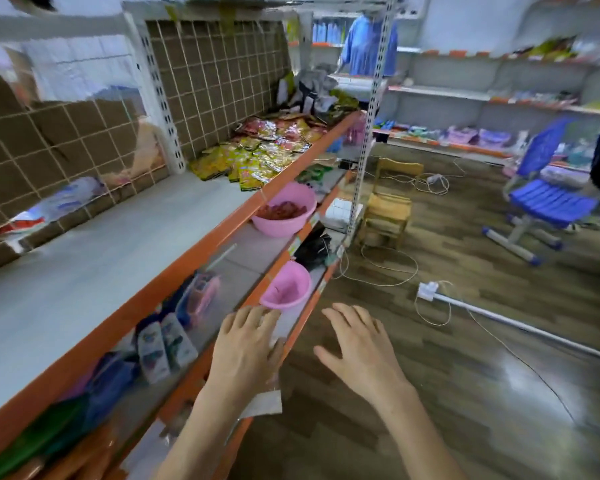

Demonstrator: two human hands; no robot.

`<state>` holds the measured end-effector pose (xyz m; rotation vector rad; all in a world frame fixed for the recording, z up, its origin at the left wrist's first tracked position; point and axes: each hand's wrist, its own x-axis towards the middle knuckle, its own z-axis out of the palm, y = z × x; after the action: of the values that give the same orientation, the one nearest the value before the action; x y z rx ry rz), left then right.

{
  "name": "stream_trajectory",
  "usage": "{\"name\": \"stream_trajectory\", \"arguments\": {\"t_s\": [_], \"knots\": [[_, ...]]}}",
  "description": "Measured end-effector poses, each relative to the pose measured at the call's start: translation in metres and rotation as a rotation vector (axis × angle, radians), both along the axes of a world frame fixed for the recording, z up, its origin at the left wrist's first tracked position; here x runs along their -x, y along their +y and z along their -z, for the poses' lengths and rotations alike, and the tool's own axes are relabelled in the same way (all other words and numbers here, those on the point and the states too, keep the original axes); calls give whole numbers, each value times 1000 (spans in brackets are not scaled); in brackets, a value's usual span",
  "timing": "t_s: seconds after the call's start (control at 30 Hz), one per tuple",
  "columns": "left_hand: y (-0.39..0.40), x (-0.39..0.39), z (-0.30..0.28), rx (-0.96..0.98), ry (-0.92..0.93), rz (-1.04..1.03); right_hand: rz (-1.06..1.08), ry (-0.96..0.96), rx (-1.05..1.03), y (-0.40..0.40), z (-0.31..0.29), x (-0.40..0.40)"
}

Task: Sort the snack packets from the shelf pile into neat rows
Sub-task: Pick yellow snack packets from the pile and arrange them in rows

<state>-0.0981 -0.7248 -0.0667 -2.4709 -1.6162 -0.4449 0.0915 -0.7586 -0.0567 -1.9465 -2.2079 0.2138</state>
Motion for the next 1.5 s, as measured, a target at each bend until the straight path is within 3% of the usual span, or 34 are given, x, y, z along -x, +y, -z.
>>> {"name": "stream_trajectory", "arguments": {"t_s": [0.2,0.5,0.8,1.1,1.5], "knots": [[61,-44,16,68,23,41,12,-7,43,47,2,-40],[212,-121,29,23,-121,136,54,-18,61,185,-3,-106],[364,-140,14,-48,-185,26,14,34,40,345,-6,-143],[461,-153,4,73,-248,-161,-75,83,70,475,11,-170],[613,-204,-23,36,-355,-420,-367,132,4,703,-8,-222]]}}
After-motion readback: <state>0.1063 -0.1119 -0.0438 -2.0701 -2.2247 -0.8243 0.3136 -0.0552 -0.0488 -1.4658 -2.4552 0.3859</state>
